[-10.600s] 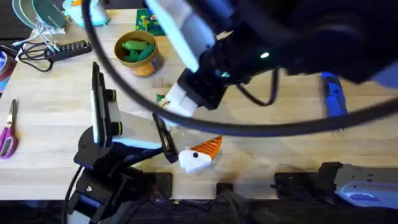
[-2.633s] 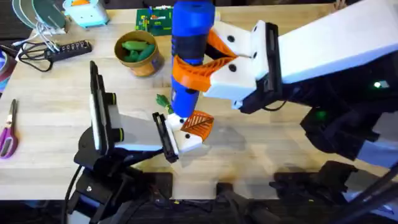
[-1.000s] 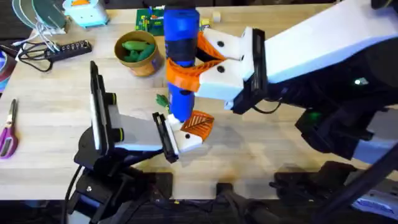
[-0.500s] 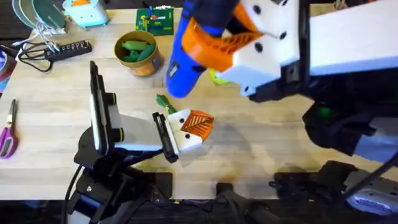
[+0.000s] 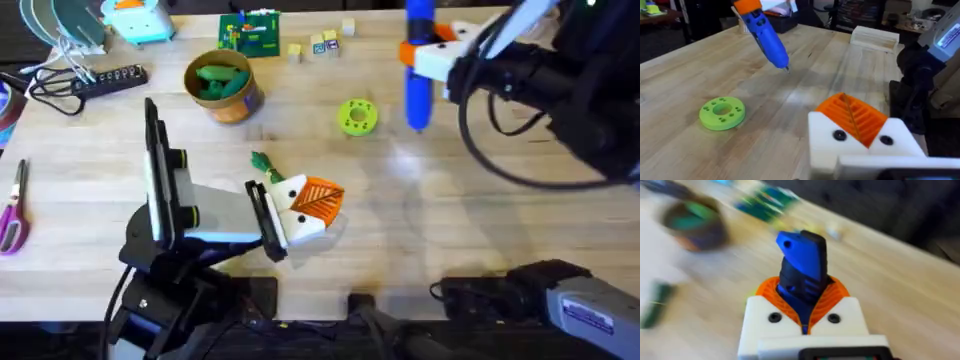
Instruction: Pick up the gripper from the table and insert it into the empty holder that is missing its gripper. Then pick up a screw, insert it into the mounting hole, and use the screwdriver to tighten it. Finally, clean up the table by picking up the vegetable and placing it into the bucket.
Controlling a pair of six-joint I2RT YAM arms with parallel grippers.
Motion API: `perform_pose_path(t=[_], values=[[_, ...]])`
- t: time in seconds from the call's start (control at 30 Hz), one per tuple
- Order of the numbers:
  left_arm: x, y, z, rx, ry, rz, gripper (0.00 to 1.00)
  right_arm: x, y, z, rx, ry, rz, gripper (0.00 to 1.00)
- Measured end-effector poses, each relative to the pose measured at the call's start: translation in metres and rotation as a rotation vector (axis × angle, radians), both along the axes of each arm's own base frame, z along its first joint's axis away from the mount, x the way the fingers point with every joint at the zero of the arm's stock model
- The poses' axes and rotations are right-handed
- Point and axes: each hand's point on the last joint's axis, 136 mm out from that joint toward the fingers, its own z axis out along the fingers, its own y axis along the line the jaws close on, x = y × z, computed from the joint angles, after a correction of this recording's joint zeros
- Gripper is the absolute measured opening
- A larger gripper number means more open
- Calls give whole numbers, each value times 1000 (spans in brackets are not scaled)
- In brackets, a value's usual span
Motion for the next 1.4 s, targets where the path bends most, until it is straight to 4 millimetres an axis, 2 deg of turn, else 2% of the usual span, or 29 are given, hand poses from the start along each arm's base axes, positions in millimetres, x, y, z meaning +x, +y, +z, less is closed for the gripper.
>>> perform_pose_path(t=[0.1,0.2,0.33,0.47,0.6,0.87,0.9,0.93,1.1,1.13,1.3,1.4], values=[[0,0,0,0,0,0,5,14,-59,-32,-159,125,-214,23],[0,0,0,1,-2,0,5,16,-112,-60,-254,245,-393,23],[0,0,0,1,-2,0,5,7,-150,-98,-324,397,-506,23],[0,0,0,1,-2,0,5,5,-167,-127,-369,483,-536,23],[0,0,0,1,-2,0,5,5,-172,-150,-415,539,-521,23],[0,0,0,1,-2,0,5,9,-173,-173,-444,596,-496,26],[0,0,0,1,-2,0,5,9,-172,-175,-444,603,-494,72],[0,0,0,1,-2,0,5,8,-172,-177,-447,610,-491,167],[0,0,0,1,-3,0,5,6,-173,-181,-455,625,-489,889],[0,0,0,1,-3,0,5,6,-173,-181,-458,624,-487,962],[0,0,0,1,-3,0,5,4,-173,-179,-456,626,-492,990],[0,0,0,1,-3,0,5,3,-173,-169,-452,606,-497,990]])
